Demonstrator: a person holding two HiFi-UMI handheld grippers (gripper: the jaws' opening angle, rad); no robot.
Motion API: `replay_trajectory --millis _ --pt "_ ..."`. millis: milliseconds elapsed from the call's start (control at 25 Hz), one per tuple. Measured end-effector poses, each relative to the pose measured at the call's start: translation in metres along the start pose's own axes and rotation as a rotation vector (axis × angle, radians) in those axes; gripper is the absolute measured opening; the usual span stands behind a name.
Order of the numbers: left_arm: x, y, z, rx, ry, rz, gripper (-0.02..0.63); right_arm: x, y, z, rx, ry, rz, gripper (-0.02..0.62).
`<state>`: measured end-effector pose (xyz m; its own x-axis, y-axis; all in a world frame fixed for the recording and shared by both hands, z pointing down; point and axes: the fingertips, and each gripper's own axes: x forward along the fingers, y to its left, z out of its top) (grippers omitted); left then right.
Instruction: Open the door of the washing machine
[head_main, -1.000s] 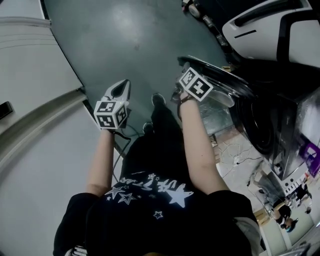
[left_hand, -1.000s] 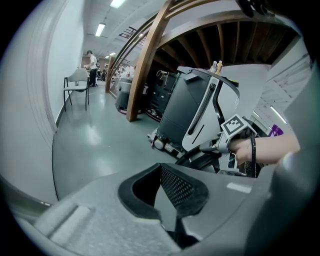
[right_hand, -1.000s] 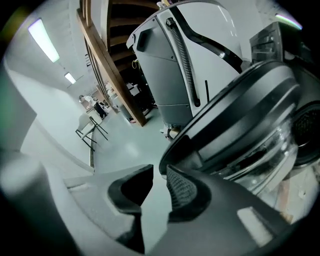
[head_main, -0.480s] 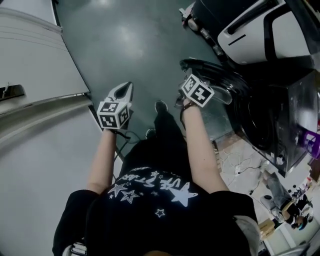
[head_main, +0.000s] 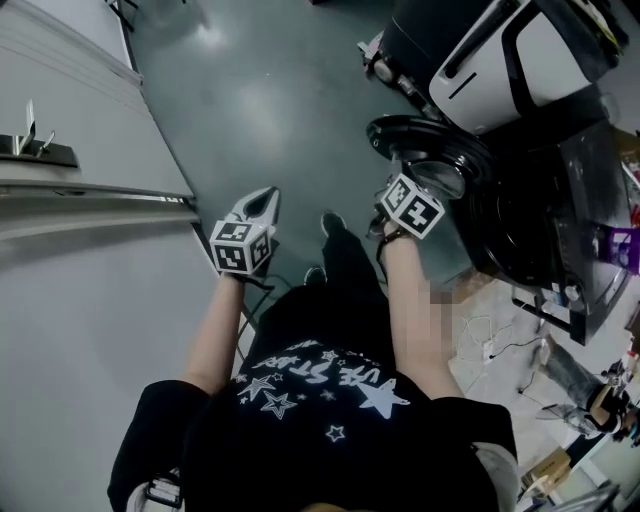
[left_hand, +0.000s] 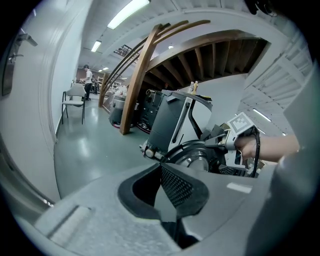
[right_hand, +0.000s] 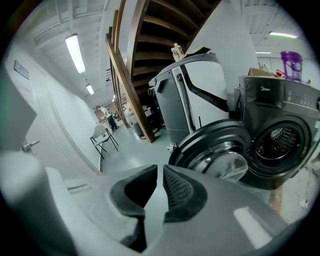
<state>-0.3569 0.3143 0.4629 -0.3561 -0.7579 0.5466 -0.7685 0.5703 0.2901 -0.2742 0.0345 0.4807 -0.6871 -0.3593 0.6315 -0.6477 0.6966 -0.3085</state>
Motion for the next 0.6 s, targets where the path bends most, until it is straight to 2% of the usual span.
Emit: replay_trajectory --millis 280,600 --pt "-0.027 -0.017 -0.017 0.004 0.008 -0.059 0.011 -0.058 -0.019 -0.02 -0.023 0.002 -0.047 0.018" --pt "-0.026 -0.04 -0.031 0.016 0.025 -0.104 0.011 -0.083 -0.034 -0.027 -0.066 -0.014 -0.05 0.012"
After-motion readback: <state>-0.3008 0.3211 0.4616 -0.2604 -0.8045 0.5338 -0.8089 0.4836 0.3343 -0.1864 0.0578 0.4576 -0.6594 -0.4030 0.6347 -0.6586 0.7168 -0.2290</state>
